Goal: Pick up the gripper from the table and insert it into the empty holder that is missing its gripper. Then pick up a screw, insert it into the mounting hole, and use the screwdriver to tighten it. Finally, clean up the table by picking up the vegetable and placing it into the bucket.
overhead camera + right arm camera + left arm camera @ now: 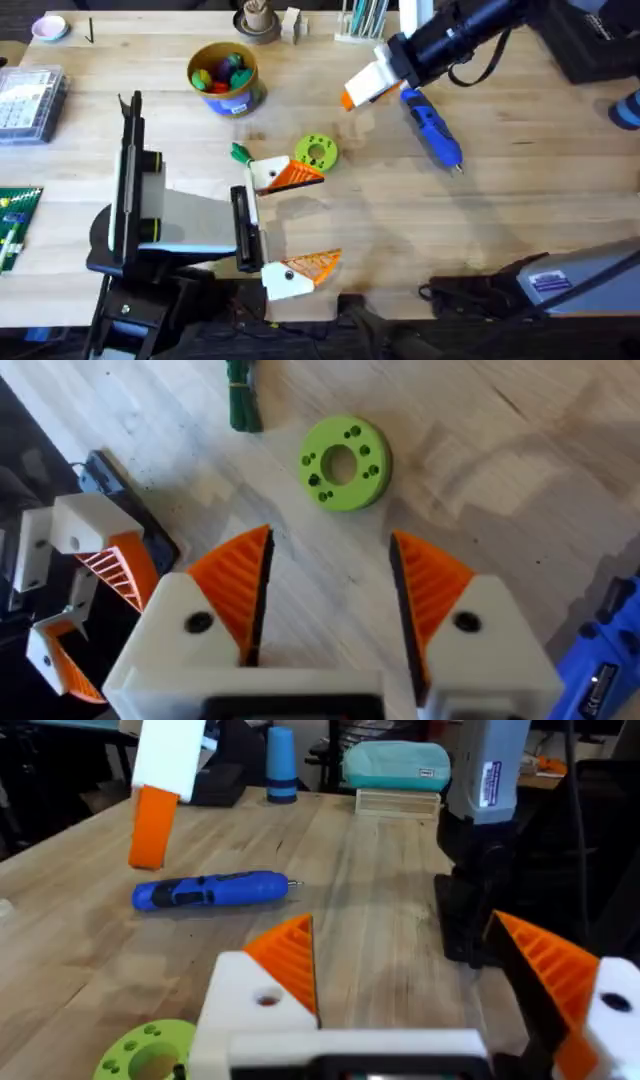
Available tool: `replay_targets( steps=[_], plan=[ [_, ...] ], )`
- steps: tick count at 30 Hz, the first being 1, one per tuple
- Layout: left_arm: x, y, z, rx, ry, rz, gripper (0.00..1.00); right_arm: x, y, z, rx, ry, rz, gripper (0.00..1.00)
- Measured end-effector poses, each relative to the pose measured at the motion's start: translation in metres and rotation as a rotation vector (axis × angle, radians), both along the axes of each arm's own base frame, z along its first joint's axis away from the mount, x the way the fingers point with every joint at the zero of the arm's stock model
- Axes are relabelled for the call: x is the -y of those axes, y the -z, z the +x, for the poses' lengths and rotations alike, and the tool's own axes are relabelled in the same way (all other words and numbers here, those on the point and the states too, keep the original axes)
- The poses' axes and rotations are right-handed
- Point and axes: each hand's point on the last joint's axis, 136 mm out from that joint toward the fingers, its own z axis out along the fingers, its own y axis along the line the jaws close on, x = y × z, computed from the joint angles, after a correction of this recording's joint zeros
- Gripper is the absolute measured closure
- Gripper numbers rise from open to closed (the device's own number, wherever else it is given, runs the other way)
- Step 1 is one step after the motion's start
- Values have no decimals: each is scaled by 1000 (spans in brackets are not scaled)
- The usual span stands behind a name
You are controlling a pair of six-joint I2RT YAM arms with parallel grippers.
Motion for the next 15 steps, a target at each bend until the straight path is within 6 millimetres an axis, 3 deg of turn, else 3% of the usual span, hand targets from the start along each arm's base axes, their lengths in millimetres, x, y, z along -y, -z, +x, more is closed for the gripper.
replay_targets(
  steps=[15],
  plan=[
    [0, 0, 0, 0, 0, 0, 8, 3, 2, -4, -23, 4, -12, 311]
  ],
)
